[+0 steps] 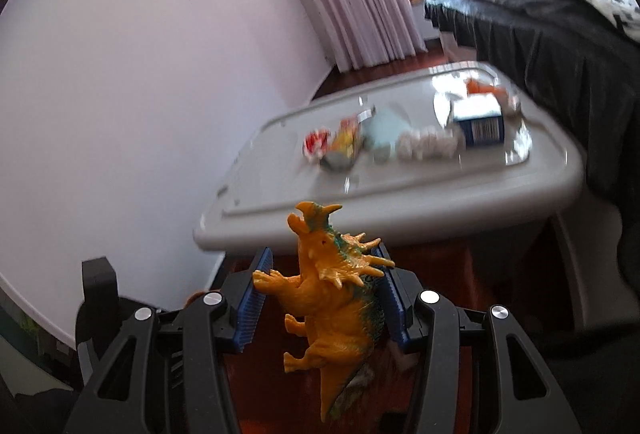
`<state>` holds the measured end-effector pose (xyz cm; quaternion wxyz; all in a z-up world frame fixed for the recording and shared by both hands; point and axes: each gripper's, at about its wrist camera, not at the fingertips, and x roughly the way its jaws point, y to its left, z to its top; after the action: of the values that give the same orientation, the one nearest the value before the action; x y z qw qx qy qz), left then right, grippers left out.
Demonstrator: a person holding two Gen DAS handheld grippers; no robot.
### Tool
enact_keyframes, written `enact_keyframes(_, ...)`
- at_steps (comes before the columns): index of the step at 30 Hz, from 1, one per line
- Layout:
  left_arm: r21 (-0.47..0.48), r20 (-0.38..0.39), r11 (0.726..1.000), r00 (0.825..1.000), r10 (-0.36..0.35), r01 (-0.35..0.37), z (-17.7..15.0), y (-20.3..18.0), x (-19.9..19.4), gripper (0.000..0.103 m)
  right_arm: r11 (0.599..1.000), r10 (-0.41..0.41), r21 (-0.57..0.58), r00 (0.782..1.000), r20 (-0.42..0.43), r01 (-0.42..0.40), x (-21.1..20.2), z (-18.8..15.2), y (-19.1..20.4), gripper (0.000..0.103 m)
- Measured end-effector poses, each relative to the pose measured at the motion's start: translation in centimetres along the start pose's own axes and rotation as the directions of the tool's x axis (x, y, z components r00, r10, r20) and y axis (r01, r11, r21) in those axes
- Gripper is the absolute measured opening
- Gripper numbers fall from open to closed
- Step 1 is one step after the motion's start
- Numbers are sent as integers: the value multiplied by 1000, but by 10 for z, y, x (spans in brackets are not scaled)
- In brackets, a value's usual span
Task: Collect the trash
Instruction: 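Carry the dinosaur and orange cup over the bin and open both tools, then grasp the blue biscuit box with the right tool while the left tool grasps the white tissue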
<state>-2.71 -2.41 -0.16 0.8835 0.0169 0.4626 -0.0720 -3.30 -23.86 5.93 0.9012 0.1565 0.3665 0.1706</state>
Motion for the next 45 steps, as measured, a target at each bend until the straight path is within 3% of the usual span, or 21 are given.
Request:
enact_keyframes(4,-1,-20,1000,1000,-9,9,-6,0,10,28,1000,-27,-3,998,-50,27,13,-21,-3,51)
enact_keyframes(21,15,-54,1000,999,-10,11,-12,-5,20,29,997,-69,9,989,-134,71,30,-36,-19,51)
enact_keyframes(22,16,-55,1000,998,-13,14,-13,-6,20,36,997,-69,4,987,-147,71,32,-37,-19,52)
enact_keyframes(23,16,-55,1000,998,0,1,-14,-7,20,58,997,-79,-4,982,-170,79,35,-39,-18,53)
enact_keyframes(25,3,-53,1000,998,22,-21,-14,-5,20,91,993,-116,-12,966,-230,117,46,-43,-21,72)
enact_keyframes(27,-5,-34,1000,999,24,-24,-15,-4,17,91,991,-130,2,961,-244,135,49,-45,-25,72)
enact_keyframes(45,-21,-36,1000,999,14,-14,-14,-2,17,91,984,-63,159,989,-133,84,25,-25,-46,72)
